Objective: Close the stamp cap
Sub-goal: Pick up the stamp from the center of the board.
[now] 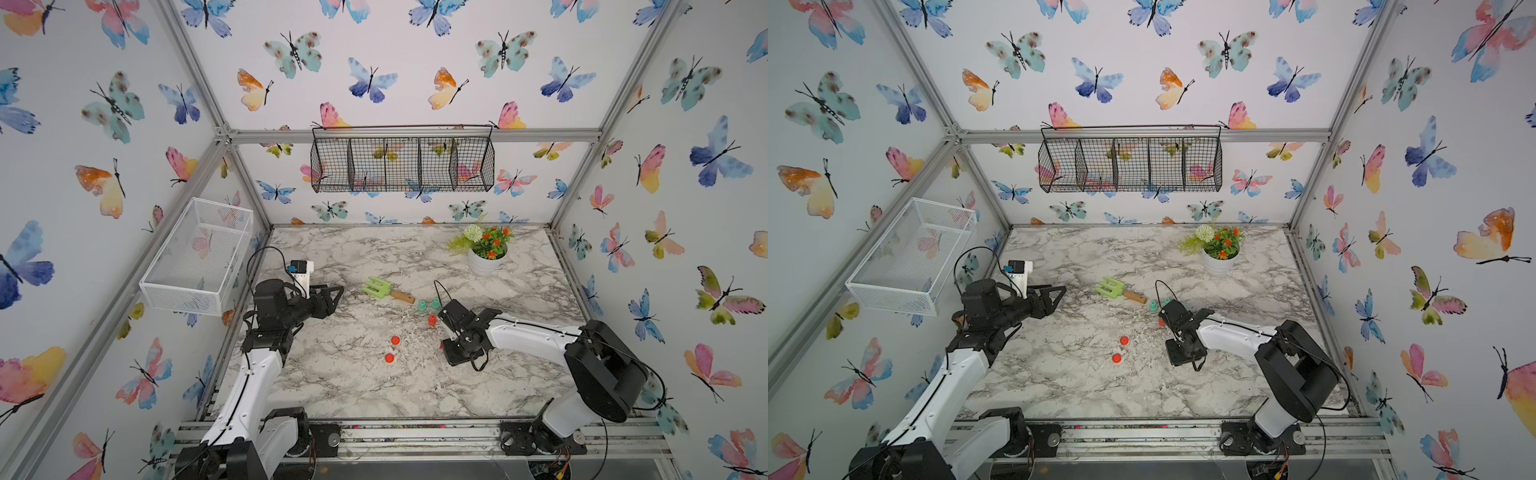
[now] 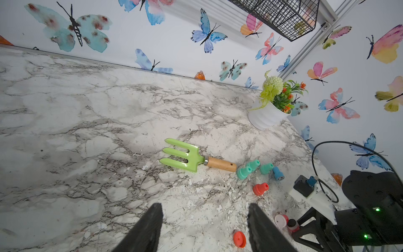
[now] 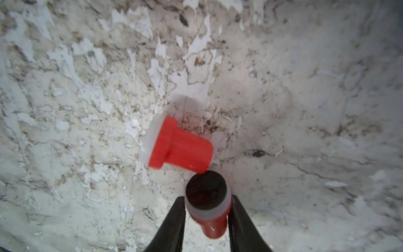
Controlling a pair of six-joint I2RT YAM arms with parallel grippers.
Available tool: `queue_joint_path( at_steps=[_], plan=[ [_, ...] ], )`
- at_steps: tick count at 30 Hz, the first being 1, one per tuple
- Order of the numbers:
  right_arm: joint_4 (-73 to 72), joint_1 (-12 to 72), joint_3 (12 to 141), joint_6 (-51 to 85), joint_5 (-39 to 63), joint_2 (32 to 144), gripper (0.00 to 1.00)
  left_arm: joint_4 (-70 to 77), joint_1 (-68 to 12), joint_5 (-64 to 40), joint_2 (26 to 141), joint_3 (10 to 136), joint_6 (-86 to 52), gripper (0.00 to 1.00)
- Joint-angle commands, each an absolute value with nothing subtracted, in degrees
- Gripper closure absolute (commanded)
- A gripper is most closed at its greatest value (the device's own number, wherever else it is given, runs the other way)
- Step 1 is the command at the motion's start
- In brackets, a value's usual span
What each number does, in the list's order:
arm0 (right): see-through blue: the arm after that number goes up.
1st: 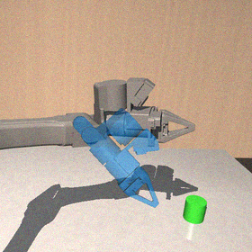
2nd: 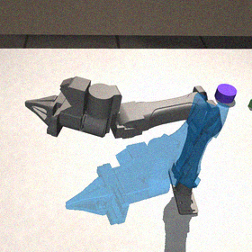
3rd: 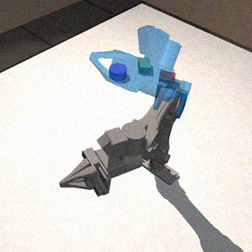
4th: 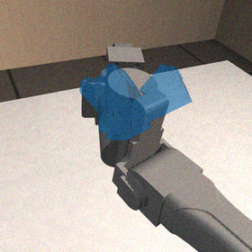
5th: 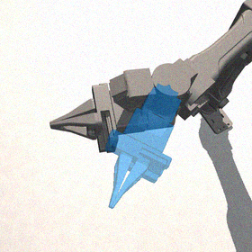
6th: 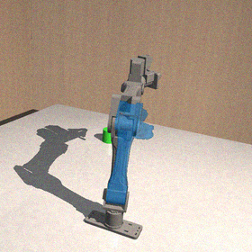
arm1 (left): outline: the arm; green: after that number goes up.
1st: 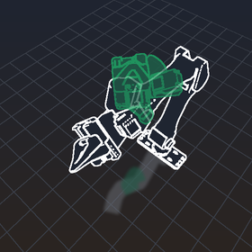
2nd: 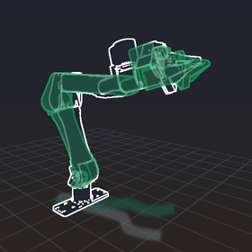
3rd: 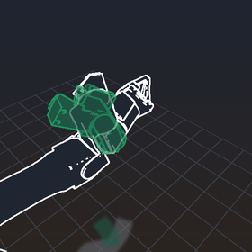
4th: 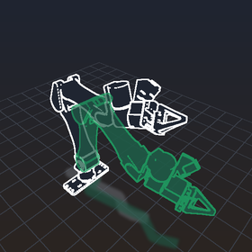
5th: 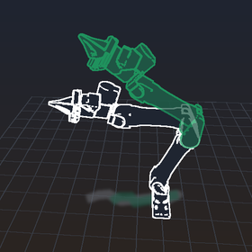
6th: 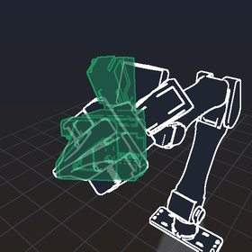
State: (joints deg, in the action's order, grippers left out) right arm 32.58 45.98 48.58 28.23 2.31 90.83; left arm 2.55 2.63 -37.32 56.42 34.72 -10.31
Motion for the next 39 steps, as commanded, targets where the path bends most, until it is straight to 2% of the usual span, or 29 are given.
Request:
queue_joint_path(
  at_steps=[1, 13, 26, 30, 35, 39],
  plan=[
    [34.83, 46.69, 47.46, 29.14, 2.94, 90.52, 0.67, 1.89, 2.81, -37.69, 56.77, 36.31, -9.58, 0.36],
    [35.71, 46.85, 47.72, 29.01, 2.11, 90.52, 0.71, 1.93, 2.82, -37.92, 57.13, 36.4, -9.58, 0.36],
    [35.67, 47.01, 48.42, 28.92, 0.84, 90.15, 0.8, 2.59, 2.81, -39.17, 57.66, 36.62, -10.24, 0.36],
    [36.07, 47.03, 48.43, 29.01, -0.37, 87.38, 0.82, 1.78, 2.81, -37.85, 59.34, 37.39, -14.5, 0.35],
    [36.98, 47.01, 48.93, 27.98, -3.03, 82.0, 0.85, -7.51, 2.81, -35.93, 65.22, 43.35, -16.95, 0.36],
    [32.22, 47.01, 48.28, 23.23, -0.13, 76.63, 0.87, -9.23, 2.68, -38.65, 65.98, 44.92, -19.78, 0.36]
  ],
)
